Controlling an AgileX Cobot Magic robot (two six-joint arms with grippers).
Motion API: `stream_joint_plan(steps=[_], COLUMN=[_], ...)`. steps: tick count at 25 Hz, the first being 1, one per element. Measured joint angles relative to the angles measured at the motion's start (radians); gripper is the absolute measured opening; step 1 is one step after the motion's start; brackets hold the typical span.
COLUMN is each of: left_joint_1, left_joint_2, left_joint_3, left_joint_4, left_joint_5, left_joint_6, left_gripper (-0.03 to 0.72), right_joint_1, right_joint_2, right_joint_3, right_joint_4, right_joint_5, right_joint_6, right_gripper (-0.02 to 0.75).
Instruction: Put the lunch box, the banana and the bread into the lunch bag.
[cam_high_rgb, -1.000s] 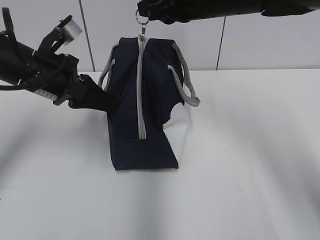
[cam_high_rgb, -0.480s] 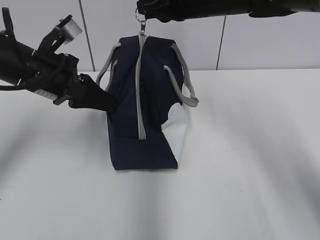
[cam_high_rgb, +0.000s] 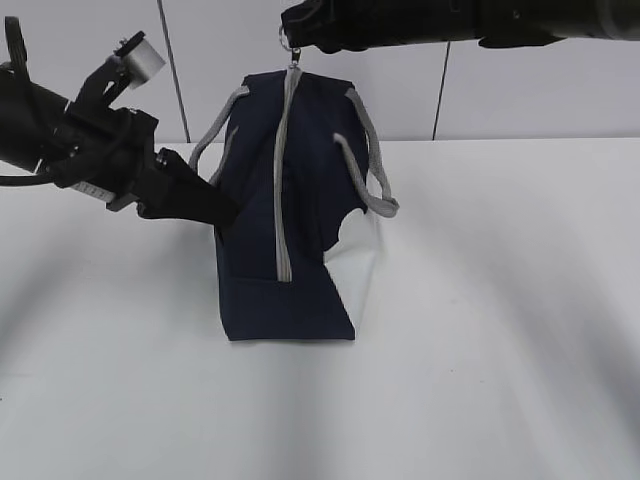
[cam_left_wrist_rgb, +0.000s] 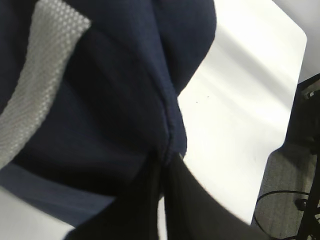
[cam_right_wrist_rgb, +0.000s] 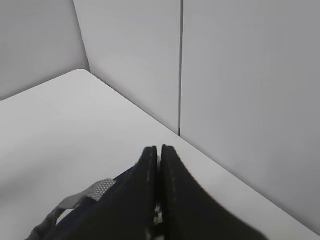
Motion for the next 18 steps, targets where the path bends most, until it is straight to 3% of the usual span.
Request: stream_joint_plan(steps=[11,18], left_joint_1=[0.000,0.000], left_joint_2=[0.002,0.004], left_joint_3=[0.000,0.000], left_joint_4=[-0.051,-0.057], left_joint_5=[0.013,0.016], left_joint_6=[0.117,0.144], left_gripper=[-0.001,-0.001], right_joint_1=[-0.007,-0.058], right_joint_2=[0.071,0.112], right_joint_3=[-0.036,-0.071], right_joint_4=[0.006,0.011], right_joint_5=[0.014,-0.027], right_joint_6=[0.022,0.090], right_gripper=[-0.016,-0.016])
